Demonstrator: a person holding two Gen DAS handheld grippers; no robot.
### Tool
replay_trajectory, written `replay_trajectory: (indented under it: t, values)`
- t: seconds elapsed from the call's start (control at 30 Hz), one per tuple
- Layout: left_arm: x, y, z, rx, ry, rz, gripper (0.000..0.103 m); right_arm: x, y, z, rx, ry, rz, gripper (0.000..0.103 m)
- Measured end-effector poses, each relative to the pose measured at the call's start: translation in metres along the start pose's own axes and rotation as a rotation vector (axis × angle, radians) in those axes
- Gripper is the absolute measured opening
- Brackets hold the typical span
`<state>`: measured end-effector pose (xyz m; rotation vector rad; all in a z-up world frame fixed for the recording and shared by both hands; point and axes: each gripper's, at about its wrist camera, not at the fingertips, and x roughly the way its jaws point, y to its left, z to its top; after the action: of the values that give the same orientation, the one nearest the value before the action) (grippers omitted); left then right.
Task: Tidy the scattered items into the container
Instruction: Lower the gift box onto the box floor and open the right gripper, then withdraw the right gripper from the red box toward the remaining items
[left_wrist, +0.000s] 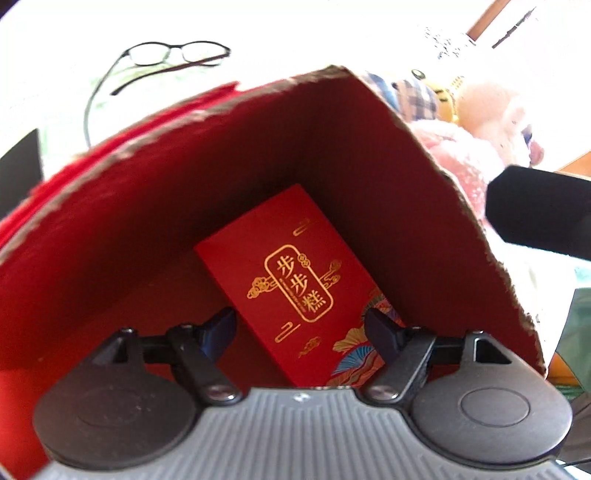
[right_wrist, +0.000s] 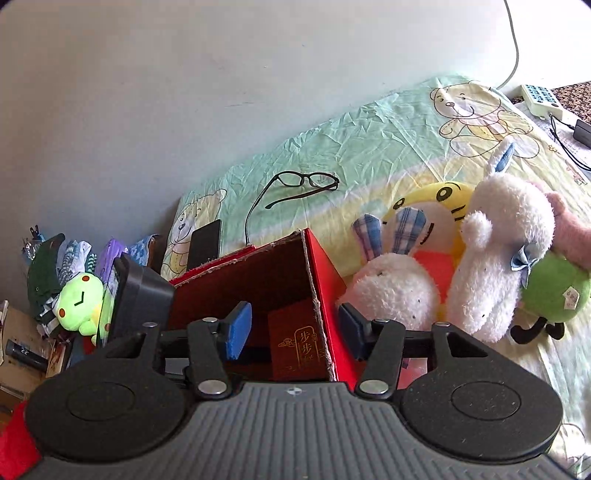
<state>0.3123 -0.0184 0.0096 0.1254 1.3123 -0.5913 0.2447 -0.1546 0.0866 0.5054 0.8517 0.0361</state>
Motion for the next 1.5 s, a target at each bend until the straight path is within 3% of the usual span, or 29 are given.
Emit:
replay_trajectory:
  t: [0.23,0.5,0.7,0.8,1.07,1.3,1.5]
  values:
    - [-0.005,-0.006,-0.002,0.015,0.0,0.003,0.08,0.006,0.001,-0.006,-0.011,0.012,0.014,0.056]
    - [-0.034,-0.016,-0.015,0.025,-0.085,0.107,0.09,0.005,-0.003,-0.01,-0.004,0.012,0.008,0.056]
    - [-0.06,-0.014,-0.038,-0.064,-0.121,0.24,0.093,0.01,0.001,-0.019,-0.041,0.029,-0.005,0.056]
    - [-0.063,0.008,-0.049,-0.122,-0.154,0.315,0.093,0.012,0.007,-0.023,-0.082,0.017,-0.033,0.056]
    - [-0.098,0.016,-0.085,-0.266,-0.28,0.532,0.093,0.009,0.021,-0.033,-0.172,-0.047,-0.097,0.057]
    - [-0.094,0.028,-0.084,-0.378,-0.311,0.591,0.092,0.011,0.031,-0.037,-0.225,-0.041,-0.059,0.057]
    - [-0.091,0.028,-0.093,-0.414,-0.326,0.63,0.083,0.02,0.029,-0.049,-0.228,-0.003,-0.052,0.056]
